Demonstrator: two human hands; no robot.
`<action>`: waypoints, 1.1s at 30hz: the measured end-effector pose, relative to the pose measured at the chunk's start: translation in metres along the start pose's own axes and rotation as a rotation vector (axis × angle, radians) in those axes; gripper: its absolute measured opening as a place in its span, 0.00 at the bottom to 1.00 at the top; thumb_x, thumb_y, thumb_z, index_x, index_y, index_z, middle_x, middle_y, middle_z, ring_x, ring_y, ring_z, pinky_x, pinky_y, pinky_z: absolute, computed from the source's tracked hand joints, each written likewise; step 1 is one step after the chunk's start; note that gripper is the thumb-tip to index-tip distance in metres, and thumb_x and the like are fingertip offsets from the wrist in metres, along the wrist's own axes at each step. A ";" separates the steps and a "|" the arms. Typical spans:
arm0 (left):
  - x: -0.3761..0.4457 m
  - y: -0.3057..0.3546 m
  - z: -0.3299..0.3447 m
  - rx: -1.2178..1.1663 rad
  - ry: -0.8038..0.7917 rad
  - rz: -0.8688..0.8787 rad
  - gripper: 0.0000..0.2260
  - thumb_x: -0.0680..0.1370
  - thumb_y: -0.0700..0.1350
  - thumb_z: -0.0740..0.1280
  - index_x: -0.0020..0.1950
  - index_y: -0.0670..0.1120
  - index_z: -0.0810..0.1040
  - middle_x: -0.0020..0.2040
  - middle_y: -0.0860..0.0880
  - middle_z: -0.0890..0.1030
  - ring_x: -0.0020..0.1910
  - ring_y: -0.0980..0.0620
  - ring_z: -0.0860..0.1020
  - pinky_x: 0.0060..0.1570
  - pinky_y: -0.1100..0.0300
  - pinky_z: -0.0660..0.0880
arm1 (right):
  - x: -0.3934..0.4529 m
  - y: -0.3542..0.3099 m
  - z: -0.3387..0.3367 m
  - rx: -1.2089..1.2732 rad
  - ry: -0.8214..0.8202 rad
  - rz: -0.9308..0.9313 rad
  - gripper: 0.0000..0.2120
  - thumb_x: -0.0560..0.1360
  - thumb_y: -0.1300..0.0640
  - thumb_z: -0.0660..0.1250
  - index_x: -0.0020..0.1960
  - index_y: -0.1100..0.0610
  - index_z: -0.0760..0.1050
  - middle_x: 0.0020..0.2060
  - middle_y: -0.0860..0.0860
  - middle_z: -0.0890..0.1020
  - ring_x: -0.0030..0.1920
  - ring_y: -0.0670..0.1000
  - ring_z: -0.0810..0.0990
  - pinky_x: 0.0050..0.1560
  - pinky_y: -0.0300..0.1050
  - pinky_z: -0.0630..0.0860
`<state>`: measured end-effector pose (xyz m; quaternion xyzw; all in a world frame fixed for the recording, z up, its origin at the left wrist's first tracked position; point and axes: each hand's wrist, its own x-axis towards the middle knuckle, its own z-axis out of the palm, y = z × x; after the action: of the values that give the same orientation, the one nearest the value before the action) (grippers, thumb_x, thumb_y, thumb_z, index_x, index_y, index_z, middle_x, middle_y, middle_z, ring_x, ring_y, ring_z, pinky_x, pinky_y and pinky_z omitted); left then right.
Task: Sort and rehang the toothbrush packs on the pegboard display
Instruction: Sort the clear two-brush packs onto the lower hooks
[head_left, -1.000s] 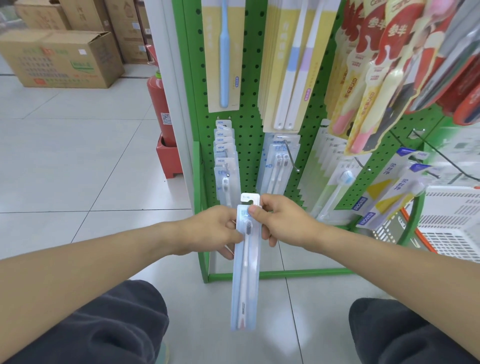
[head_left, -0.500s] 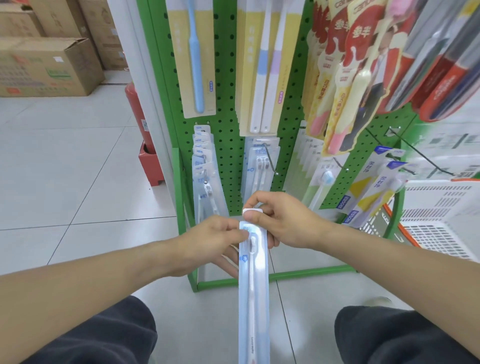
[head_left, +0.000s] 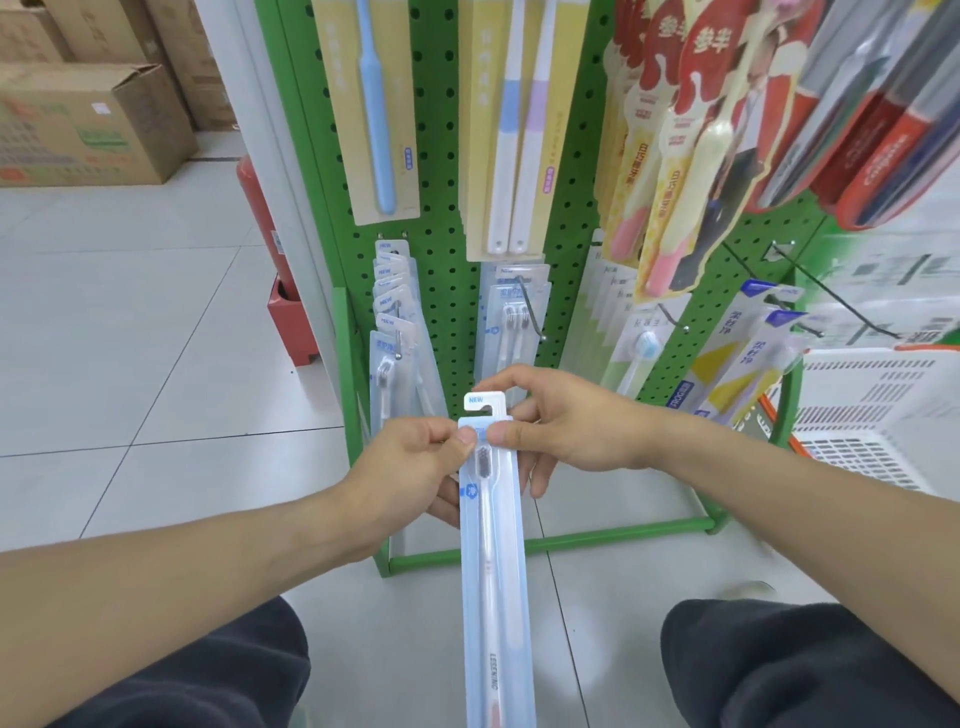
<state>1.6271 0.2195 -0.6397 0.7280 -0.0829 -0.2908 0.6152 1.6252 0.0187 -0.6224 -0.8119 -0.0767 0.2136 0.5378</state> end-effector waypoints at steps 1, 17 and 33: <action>0.000 -0.001 0.000 -0.003 0.000 -0.004 0.13 0.85 0.45 0.60 0.54 0.39 0.81 0.45 0.39 0.87 0.40 0.40 0.86 0.35 0.55 0.82 | -0.001 0.001 -0.001 0.004 -0.007 0.005 0.19 0.81 0.60 0.68 0.70 0.57 0.67 0.39 0.54 0.85 0.35 0.54 0.84 0.35 0.47 0.83; 0.000 -0.002 -0.003 -0.030 0.020 -0.061 0.06 0.83 0.36 0.65 0.58 0.37 0.76 0.47 0.37 0.86 0.44 0.38 0.86 0.43 0.49 0.85 | 0.000 0.008 0.008 -0.199 0.102 0.108 0.26 0.78 0.46 0.71 0.71 0.51 0.67 0.48 0.50 0.78 0.43 0.46 0.81 0.46 0.44 0.82; -0.004 -0.003 0.005 0.189 -0.054 -0.033 0.07 0.83 0.41 0.64 0.53 0.41 0.82 0.44 0.39 0.87 0.43 0.42 0.86 0.40 0.56 0.84 | 0.002 0.006 0.022 -0.325 0.174 0.072 0.02 0.77 0.58 0.66 0.49 0.55 0.74 0.36 0.55 0.86 0.34 0.52 0.86 0.43 0.54 0.83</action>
<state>1.6203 0.2183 -0.6411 0.7759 -0.1146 -0.3114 0.5365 1.6169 0.0358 -0.6359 -0.9058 -0.0344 0.1463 0.3961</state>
